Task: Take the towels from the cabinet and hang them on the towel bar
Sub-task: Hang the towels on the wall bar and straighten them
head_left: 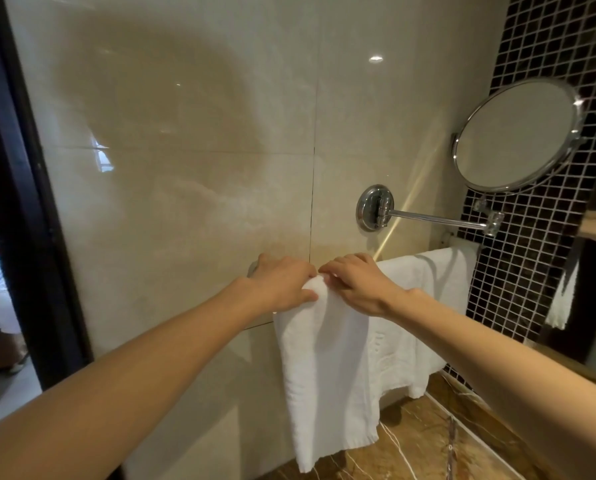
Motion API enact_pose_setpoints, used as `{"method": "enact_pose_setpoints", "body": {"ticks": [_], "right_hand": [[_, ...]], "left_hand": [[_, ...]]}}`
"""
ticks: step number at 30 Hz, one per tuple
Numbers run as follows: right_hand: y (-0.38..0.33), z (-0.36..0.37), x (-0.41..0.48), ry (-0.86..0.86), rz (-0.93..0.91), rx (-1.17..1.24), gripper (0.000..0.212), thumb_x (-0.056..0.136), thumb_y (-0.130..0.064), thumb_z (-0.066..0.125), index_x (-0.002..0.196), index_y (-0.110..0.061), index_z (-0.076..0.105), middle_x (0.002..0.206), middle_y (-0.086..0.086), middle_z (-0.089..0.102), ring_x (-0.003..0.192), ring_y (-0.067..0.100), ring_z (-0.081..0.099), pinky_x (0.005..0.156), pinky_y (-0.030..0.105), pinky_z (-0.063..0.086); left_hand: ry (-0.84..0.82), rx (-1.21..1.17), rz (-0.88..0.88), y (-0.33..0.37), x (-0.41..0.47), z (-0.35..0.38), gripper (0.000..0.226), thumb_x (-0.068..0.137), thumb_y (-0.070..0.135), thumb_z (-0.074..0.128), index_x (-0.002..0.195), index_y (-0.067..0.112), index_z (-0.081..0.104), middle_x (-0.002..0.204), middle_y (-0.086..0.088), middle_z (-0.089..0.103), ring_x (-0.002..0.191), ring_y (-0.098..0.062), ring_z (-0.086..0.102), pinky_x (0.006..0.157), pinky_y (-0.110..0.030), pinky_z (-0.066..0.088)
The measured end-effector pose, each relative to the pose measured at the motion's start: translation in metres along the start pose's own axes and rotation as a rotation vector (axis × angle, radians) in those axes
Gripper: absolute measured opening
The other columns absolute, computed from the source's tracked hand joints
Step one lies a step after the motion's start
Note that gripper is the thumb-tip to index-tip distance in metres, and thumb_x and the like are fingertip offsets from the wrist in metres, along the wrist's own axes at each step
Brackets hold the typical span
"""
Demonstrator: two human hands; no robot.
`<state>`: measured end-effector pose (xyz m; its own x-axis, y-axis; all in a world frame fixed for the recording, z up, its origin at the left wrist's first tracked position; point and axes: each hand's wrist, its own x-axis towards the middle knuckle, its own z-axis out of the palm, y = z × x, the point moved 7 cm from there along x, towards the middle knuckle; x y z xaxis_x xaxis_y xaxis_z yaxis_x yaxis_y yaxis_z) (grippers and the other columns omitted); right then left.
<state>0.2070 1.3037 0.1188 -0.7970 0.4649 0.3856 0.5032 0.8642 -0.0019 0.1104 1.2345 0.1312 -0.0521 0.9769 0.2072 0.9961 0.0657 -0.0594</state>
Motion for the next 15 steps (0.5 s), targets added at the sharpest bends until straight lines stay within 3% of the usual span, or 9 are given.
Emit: {"method": "enact_pose_setpoints", "body": {"ticks": [5, 9, 15], "right_hand": [[0.002, 0.002, 0.005, -0.065, 0.049, 0.034, 0.029, 0.100, -0.026, 0.035, 0.114, -0.019, 0.060, 0.110, 0.003, 0.066, 0.106, 0.027, 0.055, 0.097, 0.040, 0.032], [-0.003, 0.003, 0.008, -0.118, 0.086, 0.054, 0.030, 0.100, -0.026, 0.034, 0.110, -0.016, 0.060, 0.104, 0.008, 0.066, 0.100, 0.030, 0.055, 0.082, 0.034, 0.033], [0.023, -0.007, -0.009, 0.038, 0.221, 0.115, 0.042, 0.101, -0.037, 0.027, 0.127, -0.015, 0.052, 0.123, 0.012, 0.059, 0.112, 0.033, 0.054, 0.097, 0.043, 0.040]], "left_hand": [[-0.095, -0.017, -0.012, -0.002, 0.006, 0.004, 0.027, 0.093, 0.045, 0.045, 0.109, 0.027, 0.058, 0.109, 0.003, 0.061, 0.108, -0.024, 0.054, 0.087, -0.043, 0.027], [-0.138, 0.043, -0.013, -0.004, 0.007, 0.004, 0.024, 0.094, 0.041, 0.043, 0.098, 0.022, 0.055, 0.097, 0.002, 0.061, 0.097, -0.023, 0.054, 0.092, -0.046, 0.027], [-0.122, 0.130, -0.024, -0.004, 0.008, 0.006, 0.027, 0.093, 0.042, 0.045, 0.101, 0.019, 0.056, 0.098, -0.005, 0.061, 0.098, -0.030, 0.054, 0.093, -0.050, 0.024]]}}
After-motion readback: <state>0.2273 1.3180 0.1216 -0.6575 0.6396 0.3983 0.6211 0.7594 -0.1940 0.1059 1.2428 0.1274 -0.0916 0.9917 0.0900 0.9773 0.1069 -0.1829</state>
